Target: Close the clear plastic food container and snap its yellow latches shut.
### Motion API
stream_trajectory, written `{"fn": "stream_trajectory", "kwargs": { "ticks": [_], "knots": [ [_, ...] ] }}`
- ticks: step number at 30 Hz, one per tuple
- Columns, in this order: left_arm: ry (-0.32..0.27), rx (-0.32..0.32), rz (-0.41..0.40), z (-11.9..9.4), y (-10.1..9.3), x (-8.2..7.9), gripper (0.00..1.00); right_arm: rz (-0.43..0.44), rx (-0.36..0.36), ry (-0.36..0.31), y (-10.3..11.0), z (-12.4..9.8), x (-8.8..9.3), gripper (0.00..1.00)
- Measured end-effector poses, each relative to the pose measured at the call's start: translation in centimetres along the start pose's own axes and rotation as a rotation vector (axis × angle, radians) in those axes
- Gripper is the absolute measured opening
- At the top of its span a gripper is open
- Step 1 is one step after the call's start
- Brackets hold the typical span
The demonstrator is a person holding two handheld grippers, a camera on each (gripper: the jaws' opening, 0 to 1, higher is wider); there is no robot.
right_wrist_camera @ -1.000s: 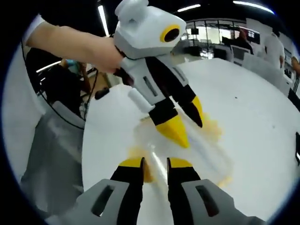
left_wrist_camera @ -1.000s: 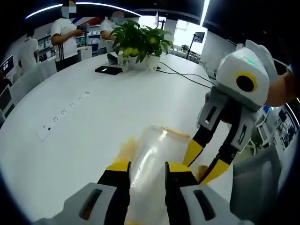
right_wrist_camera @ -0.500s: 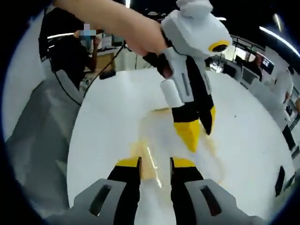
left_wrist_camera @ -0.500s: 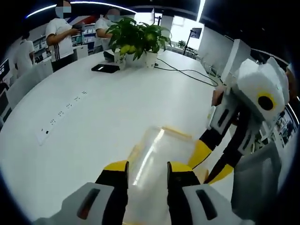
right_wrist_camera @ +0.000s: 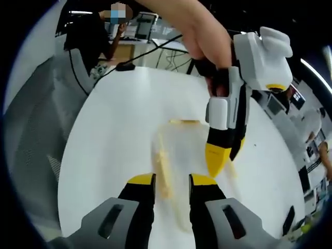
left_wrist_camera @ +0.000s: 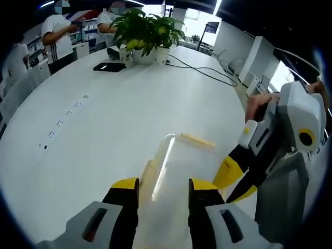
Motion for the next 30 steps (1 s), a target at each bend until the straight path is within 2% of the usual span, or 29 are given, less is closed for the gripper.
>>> {"fn": "stream_trajectory", "kwargs": {
  "ticks": [9,30],
  "knots": [
    [0.03,0.02,0.003,0.2,0.2,-0.1,0.32,-0.052,0.043,0.011,-0.1,0.3,0.1,0.22],
    [0.106,0.112,-0.035,1.2,0.0,-0.4,0.32,-0.202,0.124,0.044,0.2,0.8,0.3,0.25]
  ]
}}
Point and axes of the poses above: the point that each gripper's makers call its tool centre point, and the gripper's own axes: z roughly forward along the fingers, y roughly to its left, x roughly out of its underside, the point moved 1 cm from there along -z, roughly backward along the fingers, and after that the axes turned 1 degree about y, right-handed, at the moved point
